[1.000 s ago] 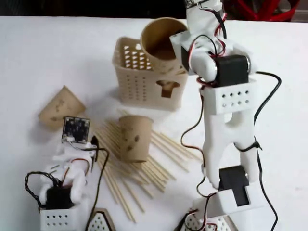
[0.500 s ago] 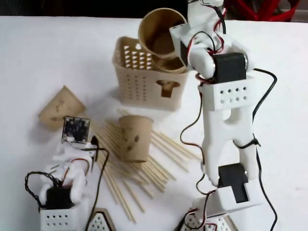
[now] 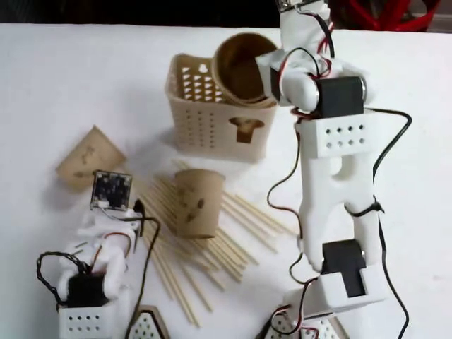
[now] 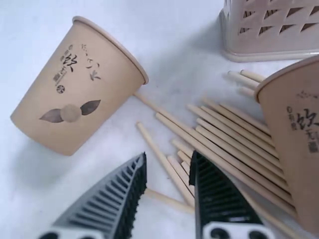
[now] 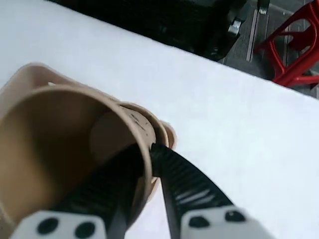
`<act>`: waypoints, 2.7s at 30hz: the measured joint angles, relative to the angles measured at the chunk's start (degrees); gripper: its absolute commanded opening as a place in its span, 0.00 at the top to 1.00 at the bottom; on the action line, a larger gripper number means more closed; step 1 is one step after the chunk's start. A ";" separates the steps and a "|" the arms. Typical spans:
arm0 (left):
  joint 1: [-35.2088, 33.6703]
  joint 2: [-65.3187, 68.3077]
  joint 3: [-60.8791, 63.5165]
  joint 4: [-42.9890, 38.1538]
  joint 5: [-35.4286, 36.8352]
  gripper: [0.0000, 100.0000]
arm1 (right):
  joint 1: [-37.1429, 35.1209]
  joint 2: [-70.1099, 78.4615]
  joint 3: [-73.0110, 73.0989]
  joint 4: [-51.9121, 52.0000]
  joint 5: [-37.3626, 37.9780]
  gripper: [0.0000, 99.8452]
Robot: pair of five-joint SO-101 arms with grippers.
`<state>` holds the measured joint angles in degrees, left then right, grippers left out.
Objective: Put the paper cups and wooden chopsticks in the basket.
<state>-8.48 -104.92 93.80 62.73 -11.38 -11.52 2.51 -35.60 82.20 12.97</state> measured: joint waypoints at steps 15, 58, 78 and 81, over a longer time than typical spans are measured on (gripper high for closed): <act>0.00 0.00 0.00 0.00 0.00 0.84 | 1.58 0.00 0.09 1.85 -2.99 0.78; -10.02 0.00 0.00 -6.07 0.00 0.84 | -34.99 2.55 25.93 8.18 2.73 0.75; -10.02 0.00 0.00 -6.07 0.00 0.84 | -29.98 29.80 3.87 15.47 4.31 0.77; -10.02 0.00 0.00 -6.07 0.00 0.84 | -29.98 30.15 3.87 15.47 4.31 0.86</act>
<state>-18.51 -104.92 93.80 56.66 -11.38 -41.49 32.66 -31.74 97.67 17.27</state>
